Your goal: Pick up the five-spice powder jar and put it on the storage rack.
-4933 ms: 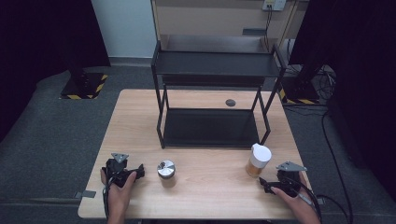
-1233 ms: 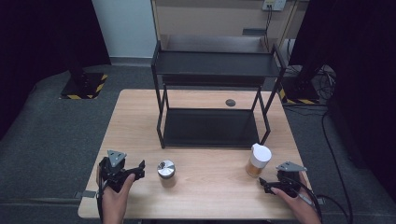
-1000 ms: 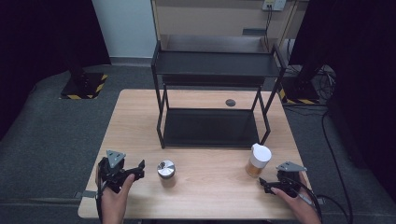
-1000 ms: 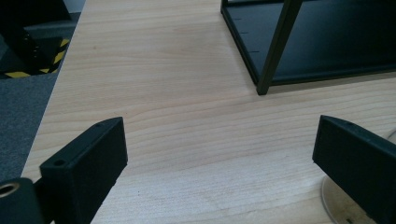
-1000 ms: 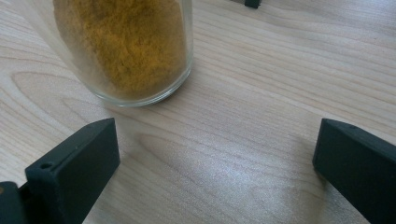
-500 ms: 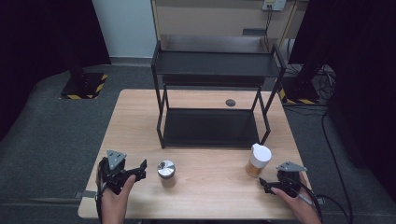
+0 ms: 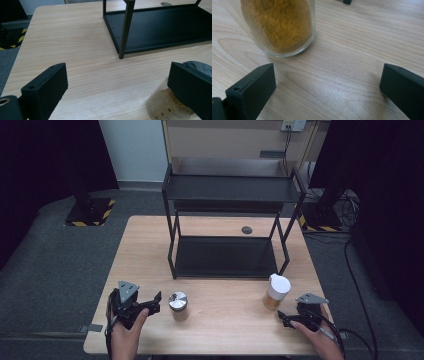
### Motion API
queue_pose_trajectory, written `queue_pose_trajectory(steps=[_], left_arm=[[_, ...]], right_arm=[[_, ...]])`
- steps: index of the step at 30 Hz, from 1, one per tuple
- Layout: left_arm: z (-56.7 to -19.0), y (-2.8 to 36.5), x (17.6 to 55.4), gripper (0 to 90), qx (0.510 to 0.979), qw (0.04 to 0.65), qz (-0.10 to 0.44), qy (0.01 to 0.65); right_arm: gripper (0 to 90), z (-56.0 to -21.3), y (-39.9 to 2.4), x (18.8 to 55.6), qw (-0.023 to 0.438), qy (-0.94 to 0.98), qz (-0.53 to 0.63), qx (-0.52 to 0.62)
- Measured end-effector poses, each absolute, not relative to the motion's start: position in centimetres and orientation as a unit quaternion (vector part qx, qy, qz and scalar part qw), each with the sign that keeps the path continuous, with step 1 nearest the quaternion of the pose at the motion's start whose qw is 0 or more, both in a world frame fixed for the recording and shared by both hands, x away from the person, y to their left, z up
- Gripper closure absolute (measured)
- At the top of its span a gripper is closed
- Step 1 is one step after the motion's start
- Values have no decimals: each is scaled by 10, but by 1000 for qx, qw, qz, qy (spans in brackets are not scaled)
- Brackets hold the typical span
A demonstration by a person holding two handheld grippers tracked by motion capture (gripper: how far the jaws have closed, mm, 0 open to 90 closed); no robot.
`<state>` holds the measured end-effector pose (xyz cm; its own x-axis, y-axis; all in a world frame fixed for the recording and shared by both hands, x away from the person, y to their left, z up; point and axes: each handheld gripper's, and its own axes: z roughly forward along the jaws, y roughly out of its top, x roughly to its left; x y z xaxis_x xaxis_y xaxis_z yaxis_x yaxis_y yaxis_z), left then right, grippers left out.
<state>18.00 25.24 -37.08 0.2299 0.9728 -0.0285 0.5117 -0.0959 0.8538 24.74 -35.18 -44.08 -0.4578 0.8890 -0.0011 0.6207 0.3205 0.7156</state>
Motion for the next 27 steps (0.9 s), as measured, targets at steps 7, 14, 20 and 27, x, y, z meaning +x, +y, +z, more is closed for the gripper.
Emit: queue_pose_trajectory(steps=[7,14,20,27], left_arm=[[-370,246,180,17,686,394,290,538],[-368,238,178,17,695,398,287,526],[-368,233,178,17,701,398,284,519],[-367,229,176,16,705,405,280,511]], right_arm=[[14,-441,-352,247,203,787,331,480],[14,-441,-352,247,203,787,331,480],[14,-441,-352,247,203,787,331,480],[14,-441,-352,248,202,787,331,479]])
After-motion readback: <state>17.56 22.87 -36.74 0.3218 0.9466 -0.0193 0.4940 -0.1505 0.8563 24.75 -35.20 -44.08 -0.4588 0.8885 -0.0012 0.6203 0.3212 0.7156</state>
